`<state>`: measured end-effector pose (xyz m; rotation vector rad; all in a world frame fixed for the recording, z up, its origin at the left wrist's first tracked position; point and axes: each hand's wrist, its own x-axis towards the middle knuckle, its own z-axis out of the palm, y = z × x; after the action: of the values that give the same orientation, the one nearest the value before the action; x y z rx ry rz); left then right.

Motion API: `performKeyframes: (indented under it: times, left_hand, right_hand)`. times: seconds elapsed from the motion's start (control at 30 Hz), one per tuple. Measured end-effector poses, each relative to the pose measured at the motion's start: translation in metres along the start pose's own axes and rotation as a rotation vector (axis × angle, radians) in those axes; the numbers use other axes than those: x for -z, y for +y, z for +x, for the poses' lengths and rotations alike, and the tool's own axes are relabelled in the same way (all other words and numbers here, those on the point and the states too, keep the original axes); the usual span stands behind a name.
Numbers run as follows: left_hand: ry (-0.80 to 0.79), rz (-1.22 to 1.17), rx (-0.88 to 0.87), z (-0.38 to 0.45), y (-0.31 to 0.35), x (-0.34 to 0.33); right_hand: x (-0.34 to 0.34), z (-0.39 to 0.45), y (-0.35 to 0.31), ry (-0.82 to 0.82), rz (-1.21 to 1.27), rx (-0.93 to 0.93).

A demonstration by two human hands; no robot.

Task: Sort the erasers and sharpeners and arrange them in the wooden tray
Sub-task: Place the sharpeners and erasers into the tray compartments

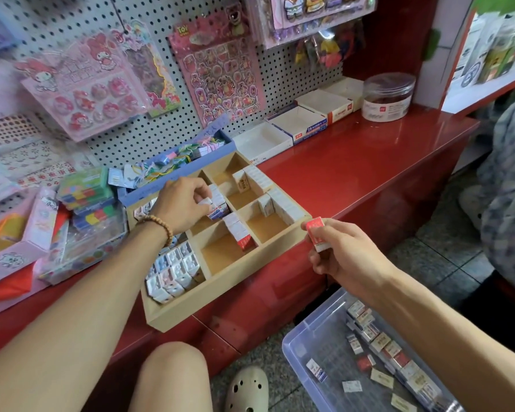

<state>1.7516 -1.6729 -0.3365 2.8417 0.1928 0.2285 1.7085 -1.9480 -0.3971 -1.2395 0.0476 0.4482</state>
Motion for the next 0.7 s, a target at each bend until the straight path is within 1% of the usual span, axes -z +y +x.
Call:
performKeyframes:
  times: [0.1,0.2,0.33,0.5,0.6,0.67,0.7]
  left_hand:
    - [-0.013,0.005,0.004,0.007,-0.002,-0.011]
    - [0.000,-0.047,0.033,0.011,-0.002,-0.021]
    - [0.057,-0.079,0.026,0.013,0.001,-0.033]
    - [0.084,-0.133,0.032,0.013,-0.002,-0.036]
    - [0.045,-0.184,0.013,0.012,-0.007,-0.034]
    - [0.001,-0.133,-0.004,0.009,-0.006,-0.029]
    - [0.015,-0.077,-0.018,0.007,-0.004,-0.026]
  right_hand:
    - [0.000,0.001,0.004,-0.013,-0.058,0.027]
    - [0.001,0.004,0.006,0.001,-0.057,0.037]
    - [0.003,0.008,0.008,0.019,-0.032,0.038]
    - [0.003,0.008,0.007,-0.009,0.042,0.018]
    - [0.004,0.008,0.006,0.001,0.082,0.009]
    - [0.005,0.006,0.006,0.000,0.075,0.030]
    - [0.006,0.005,0.006,-0.002,0.068,0.038]
